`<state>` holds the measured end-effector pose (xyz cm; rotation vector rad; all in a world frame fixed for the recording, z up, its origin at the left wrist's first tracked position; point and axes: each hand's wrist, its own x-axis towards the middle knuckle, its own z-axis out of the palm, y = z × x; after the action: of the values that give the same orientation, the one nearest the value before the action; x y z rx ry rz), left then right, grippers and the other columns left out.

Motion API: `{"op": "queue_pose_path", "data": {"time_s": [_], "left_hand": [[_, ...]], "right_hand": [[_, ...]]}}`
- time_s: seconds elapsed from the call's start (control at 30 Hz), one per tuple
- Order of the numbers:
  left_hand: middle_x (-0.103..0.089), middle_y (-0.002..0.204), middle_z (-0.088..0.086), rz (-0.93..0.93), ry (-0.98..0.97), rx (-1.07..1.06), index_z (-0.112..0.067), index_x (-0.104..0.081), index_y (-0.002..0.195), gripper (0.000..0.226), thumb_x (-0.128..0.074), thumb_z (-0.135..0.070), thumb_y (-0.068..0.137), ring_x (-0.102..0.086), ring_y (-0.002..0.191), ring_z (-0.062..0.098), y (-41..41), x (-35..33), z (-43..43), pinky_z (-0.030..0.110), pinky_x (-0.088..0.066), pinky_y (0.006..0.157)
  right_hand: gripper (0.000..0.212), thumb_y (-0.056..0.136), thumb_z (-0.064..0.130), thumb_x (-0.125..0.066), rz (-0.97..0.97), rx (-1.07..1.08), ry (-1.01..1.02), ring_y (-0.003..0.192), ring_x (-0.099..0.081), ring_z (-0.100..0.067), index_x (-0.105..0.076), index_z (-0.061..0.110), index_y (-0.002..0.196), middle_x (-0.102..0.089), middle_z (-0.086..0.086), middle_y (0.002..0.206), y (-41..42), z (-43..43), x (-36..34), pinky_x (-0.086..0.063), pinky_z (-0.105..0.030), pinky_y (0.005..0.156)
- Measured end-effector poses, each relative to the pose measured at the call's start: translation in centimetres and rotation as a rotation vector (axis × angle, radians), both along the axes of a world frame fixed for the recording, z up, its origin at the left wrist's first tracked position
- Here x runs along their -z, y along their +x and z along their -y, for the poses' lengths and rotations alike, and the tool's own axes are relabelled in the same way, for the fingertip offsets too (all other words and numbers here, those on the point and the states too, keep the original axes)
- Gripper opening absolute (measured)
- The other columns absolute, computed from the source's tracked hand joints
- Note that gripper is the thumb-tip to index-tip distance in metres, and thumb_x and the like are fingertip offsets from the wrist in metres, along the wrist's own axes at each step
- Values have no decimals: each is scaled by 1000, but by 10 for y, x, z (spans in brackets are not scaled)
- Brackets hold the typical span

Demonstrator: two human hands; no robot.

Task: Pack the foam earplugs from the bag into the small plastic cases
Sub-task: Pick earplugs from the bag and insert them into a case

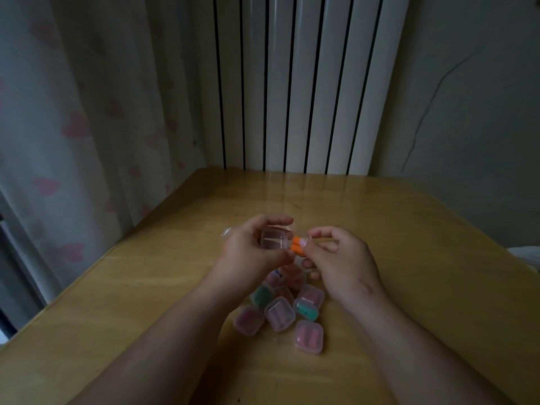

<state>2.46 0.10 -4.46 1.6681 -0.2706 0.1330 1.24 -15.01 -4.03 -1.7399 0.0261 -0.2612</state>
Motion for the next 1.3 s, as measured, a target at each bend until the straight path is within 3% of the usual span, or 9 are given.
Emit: {"op": "queue_pose_path", "data": {"time_s": [0.17,0.27,0.4,0.53,0.67,0.87,1.03,1.2,1.3], "left_hand": [[-73,83,14,-179,-465,151,-6,-56,106,17,-43,-5,96,-70,70,26,0,-9,3,33,-60,66],[-69,99,25,-223,-557,253,0,-65,98,24,-47,-12,88,-67,81,32,2,-7,1,36,-58,72],[-72,106,18,-131,-358,171,-12,-76,98,25,-68,2,79,-70,91,29,1,-1,3,36,-58,80],[-73,103,13,-59,-275,104,-17,-75,99,31,-67,8,83,-70,91,24,1,0,2,34,-57,79],[-71,106,8,-41,-169,83,-19,-70,108,40,-68,10,82,-70,94,19,-2,-3,1,29,-57,77],[-70,103,-9,-11,-19,-127,-22,-69,102,19,-63,-8,91,-67,89,8,-5,-14,-5,25,-56,72],[-61,108,-7,-34,65,-297,-28,-68,105,32,-56,-1,92,-63,88,10,2,-9,-10,19,-53,57],[-49,113,-18,45,471,-403,-43,-58,122,52,-58,-6,86,-47,119,16,16,2,-21,44,-52,95],[-51,132,-9,112,818,-513,-36,-58,130,43,-64,-30,88,-40,128,17,20,9,-21,36,-35,104]], "right_hand": [[6,88,12,-68,-3,34,161,53,-64,-9,-64,14,92,-71,-2,66,-1,2,-4,-51,-27,50],[6,87,11,-68,7,57,165,50,-60,-5,-63,14,89,-67,0,62,0,3,-5,-50,-25,48],[3,92,18,-64,-18,-4,238,56,-59,-9,-65,15,92,-67,0,66,-4,0,-5,-49,-26,52],[41,99,43,-42,-47,-64,405,60,-64,-17,-66,11,95,-73,-9,75,-5,-1,-7,-51,-32,58],[18,89,31,-66,-52,-101,155,70,-67,-13,-70,14,94,-76,-6,83,-6,2,-6,-53,-27,65],[4,85,13,-72,27,7,19,55,-63,2,-70,16,83,-71,6,63,-2,13,-14,-45,-13,49],[9,76,15,-80,-168,-126,-225,84,-69,-11,-76,16,84,-75,3,84,-6,23,-17,-52,-25,71],[19,70,25,-85,-250,-93,-539,81,-64,-10,-70,20,81,-69,5,85,-4,18,-12,-53,-28,73],[19,76,37,-79,-141,-44,-578,79,-60,-10,-64,26,78,-64,10,81,-2,17,-9,-45,-25,65]]}}
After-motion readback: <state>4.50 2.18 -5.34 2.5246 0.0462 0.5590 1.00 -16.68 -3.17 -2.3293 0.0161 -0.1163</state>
